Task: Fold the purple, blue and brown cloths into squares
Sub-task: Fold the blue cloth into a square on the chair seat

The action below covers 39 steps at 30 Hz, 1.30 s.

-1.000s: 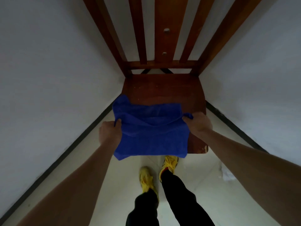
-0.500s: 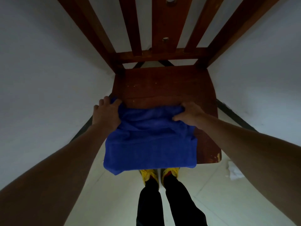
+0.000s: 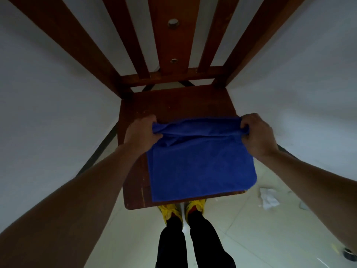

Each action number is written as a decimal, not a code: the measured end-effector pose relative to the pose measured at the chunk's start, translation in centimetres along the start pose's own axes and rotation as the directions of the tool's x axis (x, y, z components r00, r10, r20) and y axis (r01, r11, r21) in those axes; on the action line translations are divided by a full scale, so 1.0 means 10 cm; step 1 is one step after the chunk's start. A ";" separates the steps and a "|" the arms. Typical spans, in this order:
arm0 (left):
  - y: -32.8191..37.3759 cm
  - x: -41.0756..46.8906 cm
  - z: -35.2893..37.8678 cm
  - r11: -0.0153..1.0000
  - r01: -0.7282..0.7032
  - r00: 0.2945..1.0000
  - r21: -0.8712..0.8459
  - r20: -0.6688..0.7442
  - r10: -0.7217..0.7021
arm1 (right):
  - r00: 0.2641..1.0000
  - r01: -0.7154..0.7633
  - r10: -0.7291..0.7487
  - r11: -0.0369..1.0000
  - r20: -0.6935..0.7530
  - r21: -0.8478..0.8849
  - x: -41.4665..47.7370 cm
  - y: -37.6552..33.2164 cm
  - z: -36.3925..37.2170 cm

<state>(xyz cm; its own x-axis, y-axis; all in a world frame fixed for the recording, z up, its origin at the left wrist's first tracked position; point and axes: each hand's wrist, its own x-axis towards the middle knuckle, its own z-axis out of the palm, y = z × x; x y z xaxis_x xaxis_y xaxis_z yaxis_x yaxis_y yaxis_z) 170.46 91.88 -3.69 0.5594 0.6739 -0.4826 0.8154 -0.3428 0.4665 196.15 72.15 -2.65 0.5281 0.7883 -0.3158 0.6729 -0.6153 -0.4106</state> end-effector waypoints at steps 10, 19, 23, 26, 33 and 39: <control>-0.47 -0.18 -0.15 0.990 0.083 0.978 -0.118 -0.181 -0.103 | 0.980 -0.112 0.142 0.972 -0.140 0.206 -0.13 -0.10 0.15; -0.46 0.20 -0.41 0.768 0.333 0.866 -0.547 -0.145 -0.479 | 0.915 -0.334 0.388 0.881 -0.108 0.335 0.77 -0.47 -0.02; -0.32 0.29 -0.36 0.514 0.410 0.821 -0.753 0.059 -0.568 | 0.919 -0.357 0.394 0.863 -0.032 0.358 0.90 -0.42 0.08; -0.28 0.07 -0.14 0.488 0.462 0.780 -0.740 0.077 -0.621 | 0.900 -0.389 0.435 0.831 -0.029 0.397 0.67 -0.25 0.11; -0.16 -0.78 0.74 0.781 0.553 0.831 -0.290 0.268 -0.488 | 0.809 -0.586 0.521 0.749 0.272 0.309 -0.36 0.09 0.44; -0.46 -1.10 0.92 0.757 0.605 0.795 -0.245 0.246 -0.555 | 0.898 -0.437 0.434 0.899 0.077 0.036 -0.71 0.06 0.60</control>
<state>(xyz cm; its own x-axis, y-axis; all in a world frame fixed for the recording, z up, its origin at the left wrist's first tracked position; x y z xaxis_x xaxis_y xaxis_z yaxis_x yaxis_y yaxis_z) 161.94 80.02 -7.38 0.0284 0.5647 -0.8248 0.9196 0.3087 0.2430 189.71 66.22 -5.82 0.7263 0.4411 -0.5272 0.3553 -0.8974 -0.2614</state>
